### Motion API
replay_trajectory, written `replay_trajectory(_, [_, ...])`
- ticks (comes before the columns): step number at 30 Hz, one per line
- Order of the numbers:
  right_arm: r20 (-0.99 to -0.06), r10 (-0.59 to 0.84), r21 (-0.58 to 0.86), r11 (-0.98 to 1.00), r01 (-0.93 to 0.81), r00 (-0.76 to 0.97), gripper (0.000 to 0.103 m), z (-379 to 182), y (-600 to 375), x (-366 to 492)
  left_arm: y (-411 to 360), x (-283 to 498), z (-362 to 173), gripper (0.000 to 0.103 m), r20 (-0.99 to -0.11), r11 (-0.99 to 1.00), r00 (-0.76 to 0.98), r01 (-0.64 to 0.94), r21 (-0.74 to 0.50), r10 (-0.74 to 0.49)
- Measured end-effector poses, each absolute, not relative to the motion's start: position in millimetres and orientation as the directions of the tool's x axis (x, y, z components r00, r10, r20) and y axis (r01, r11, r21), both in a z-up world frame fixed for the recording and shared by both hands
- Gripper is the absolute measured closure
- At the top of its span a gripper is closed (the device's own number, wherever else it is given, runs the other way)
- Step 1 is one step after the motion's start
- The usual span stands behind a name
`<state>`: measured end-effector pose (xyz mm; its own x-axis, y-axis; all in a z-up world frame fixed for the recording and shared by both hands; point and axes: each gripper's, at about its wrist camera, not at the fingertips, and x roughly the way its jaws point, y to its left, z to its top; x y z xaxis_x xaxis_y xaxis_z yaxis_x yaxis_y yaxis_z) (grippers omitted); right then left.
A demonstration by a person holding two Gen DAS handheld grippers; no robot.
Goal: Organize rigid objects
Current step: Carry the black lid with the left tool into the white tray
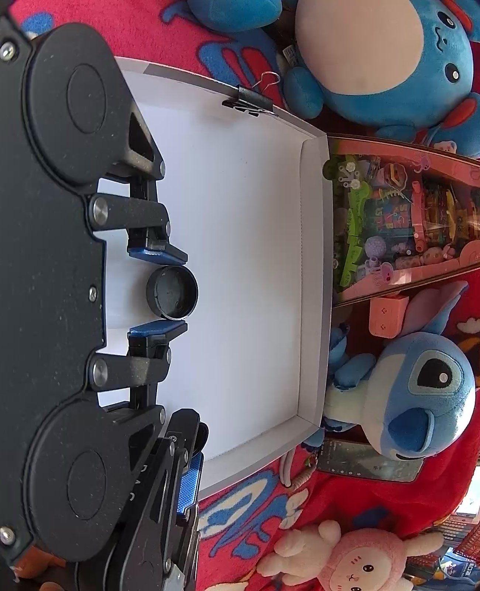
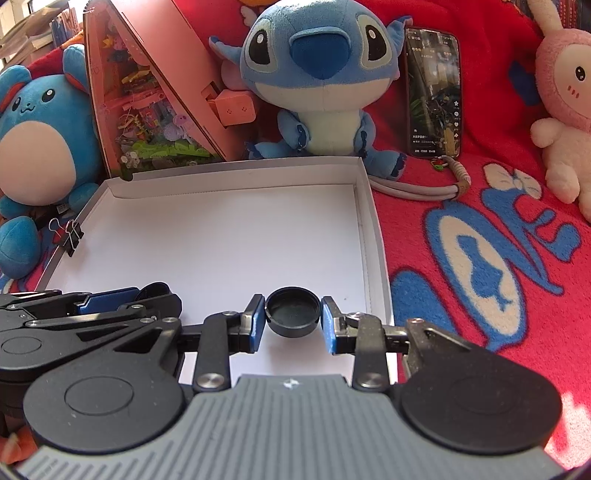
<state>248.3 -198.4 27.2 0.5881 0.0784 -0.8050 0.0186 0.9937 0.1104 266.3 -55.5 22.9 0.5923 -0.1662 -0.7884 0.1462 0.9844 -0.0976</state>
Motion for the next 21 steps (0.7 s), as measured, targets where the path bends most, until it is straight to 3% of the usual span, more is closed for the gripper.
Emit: replay_trajectory(21, [-0.813, 0.062, 0.080, 0.997, 0.006, 0.579, 0.064, 16.6, -191.3, 252.3, -61.0, 265.9, 18.9, 0.073, -0.766, 0.984, 0.625, 0.172, -0.048, -0.147])
